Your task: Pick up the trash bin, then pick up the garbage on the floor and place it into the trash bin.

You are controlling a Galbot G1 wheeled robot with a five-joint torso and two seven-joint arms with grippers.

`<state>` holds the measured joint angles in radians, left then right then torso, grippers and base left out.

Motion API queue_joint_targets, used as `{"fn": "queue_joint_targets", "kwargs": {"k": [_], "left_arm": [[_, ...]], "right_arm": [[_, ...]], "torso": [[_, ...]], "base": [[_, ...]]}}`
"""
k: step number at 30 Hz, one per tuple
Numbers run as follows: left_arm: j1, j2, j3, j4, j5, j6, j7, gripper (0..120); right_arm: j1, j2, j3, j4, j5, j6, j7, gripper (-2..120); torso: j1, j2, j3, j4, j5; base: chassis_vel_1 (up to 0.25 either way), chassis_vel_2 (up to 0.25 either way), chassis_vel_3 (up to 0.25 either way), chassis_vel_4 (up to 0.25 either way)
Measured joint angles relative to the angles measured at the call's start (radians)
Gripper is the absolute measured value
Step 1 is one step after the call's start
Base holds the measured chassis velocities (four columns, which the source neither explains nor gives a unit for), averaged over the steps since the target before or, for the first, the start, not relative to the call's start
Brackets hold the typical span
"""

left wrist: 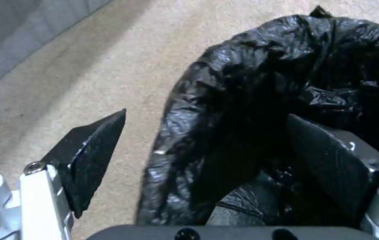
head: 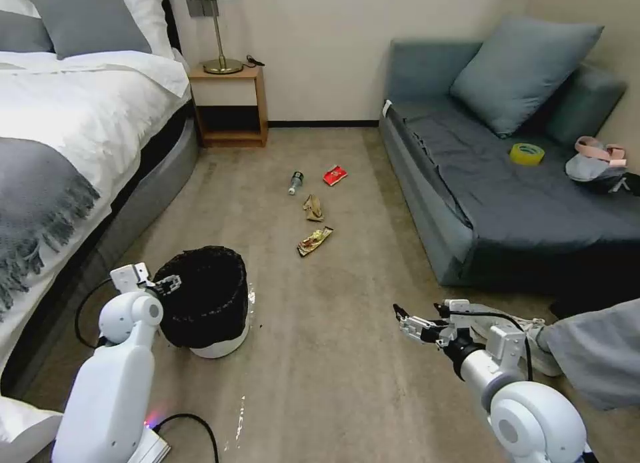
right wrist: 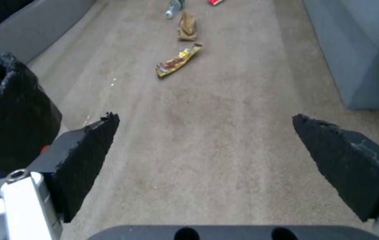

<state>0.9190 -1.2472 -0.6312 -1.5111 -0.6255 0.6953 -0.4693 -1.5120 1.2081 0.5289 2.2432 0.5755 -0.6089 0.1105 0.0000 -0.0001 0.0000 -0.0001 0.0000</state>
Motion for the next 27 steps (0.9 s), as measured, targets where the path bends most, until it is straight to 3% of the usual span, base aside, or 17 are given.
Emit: {"fn": "queue_joint_targets", "kwargs": {"k": [4,9,12,14,16,20,24,27], "left_arm": [[-0.004,-0.008,0.0,0.024,0.035,-0.003,0.005,75],[0.006,-0.008,-0.012,0.038,0.047,-0.003,0.008,62],[0.015,-0.004,-0.021,0.047,0.052,-0.004,0.018,47],[0.015,-0.004,-0.022,0.047,0.052,-0.004,0.018,45],[0.021,0.003,-0.028,0.048,0.051,-0.006,0.027,32],[0.025,0.008,-0.03,0.048,0.05,-0.009,0.036,19],[0.036,0.009,-0.034,0.038,0.051,-0.017,0.039,7],[0.048,0.01,-0.038,0.025,0.052,-0.022,0.041,7]], "right_arm": [[0.0,0.0,0.0,0.0,0.0,0.002,0.0,100],[-0.002,0.001,0.0,0.006,0.002,0.002,0.0,100],[-0.004,0.002,0.001,0.015,0.005,0.002,0.0,100],[-0.005,0.003,0.001,0.016,0.005,0.002,0.0,100],[-0.015,0.009,0.002,0.028,0.008,0.002,0.001,100],[-0.026,0.018,0.002,0.042,0.017,0.0,0.004,100],[-0.035,0.023,0.002,0.051,0.018,-0.002,0.006,100],[-0.04,0.024,0.003,0.054,0.018,-0.002,0.007,100]], "torso": [[0.0,0.0,0.0,0.0,0.0],[0.0,0.0,0.0,0.0001,0.0],[0.0,0.0,0.0,0.0001,0.0],[0.0,0.0,0.0,0.0001,0.0],[0.0,0.0,0.0,0.0001,-0.0001],[0.0,0.0,0.0,0.0,0.0],[0.0,0.0,0.0,-0.0001,-0.0004],[0.0,0.0,0.0,-0.0002,-0.0001]], "base": [[0.0,0.0,0.0,0.0],[0.0,0.0,0.0,0.0],[0.0,0.0,0.0,0.0],[0.0,0.0,0.0,0.0],[0.0,0.0,0.0,0.0],[0.0,0.0,0.0,0.0],[0.0,0.0,0.0,0.0],[0.0,0.0,0.0,0.0]]}}
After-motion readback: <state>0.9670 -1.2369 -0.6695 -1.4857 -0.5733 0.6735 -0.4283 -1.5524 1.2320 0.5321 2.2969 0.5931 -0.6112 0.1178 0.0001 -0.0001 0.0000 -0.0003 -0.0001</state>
